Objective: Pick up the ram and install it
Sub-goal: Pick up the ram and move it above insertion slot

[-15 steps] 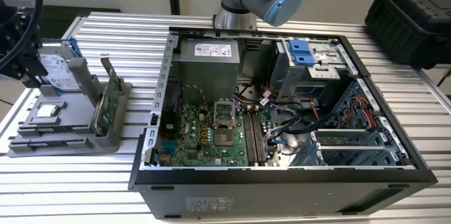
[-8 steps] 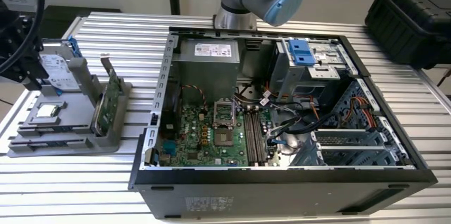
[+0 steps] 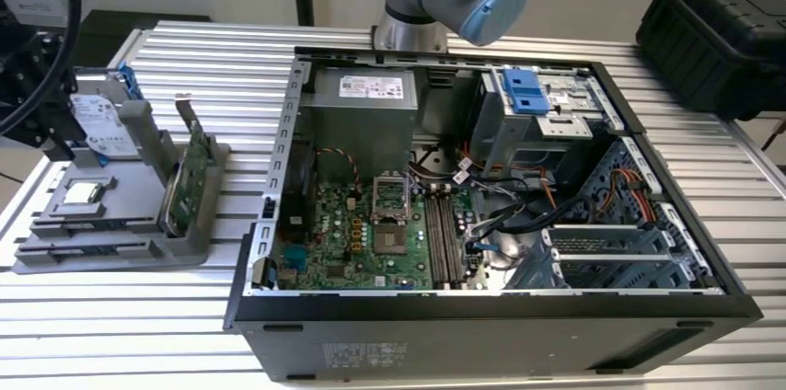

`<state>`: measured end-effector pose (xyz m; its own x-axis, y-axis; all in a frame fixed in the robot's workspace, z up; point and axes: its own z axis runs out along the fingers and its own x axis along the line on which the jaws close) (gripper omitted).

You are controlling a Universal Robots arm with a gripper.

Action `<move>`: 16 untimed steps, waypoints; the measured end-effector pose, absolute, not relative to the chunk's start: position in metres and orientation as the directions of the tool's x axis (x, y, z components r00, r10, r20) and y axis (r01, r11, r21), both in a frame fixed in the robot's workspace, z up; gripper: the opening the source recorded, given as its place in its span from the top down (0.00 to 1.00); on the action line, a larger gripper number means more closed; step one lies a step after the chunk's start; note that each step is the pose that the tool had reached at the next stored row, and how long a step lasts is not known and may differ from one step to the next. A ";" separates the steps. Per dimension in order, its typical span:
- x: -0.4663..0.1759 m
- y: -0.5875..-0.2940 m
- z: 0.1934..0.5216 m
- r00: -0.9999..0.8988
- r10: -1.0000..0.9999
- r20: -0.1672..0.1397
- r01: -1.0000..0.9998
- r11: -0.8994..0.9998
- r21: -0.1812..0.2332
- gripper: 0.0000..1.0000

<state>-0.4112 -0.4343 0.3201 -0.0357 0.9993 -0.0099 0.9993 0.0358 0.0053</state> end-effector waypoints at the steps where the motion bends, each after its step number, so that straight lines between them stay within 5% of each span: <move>1: -0.411 -0.434 0.320 -0.036 0.999 -0.010 0.999 0.036 0.005 0.00; 16: -0.411 -0.434 0.313 -0.036 0.999 -0.010 0.999 0.036 0.004 0.00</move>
<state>-0.4112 -0.4343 0.3131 -0.0357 0.9993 -0.0103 0.9994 0.0357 0.0040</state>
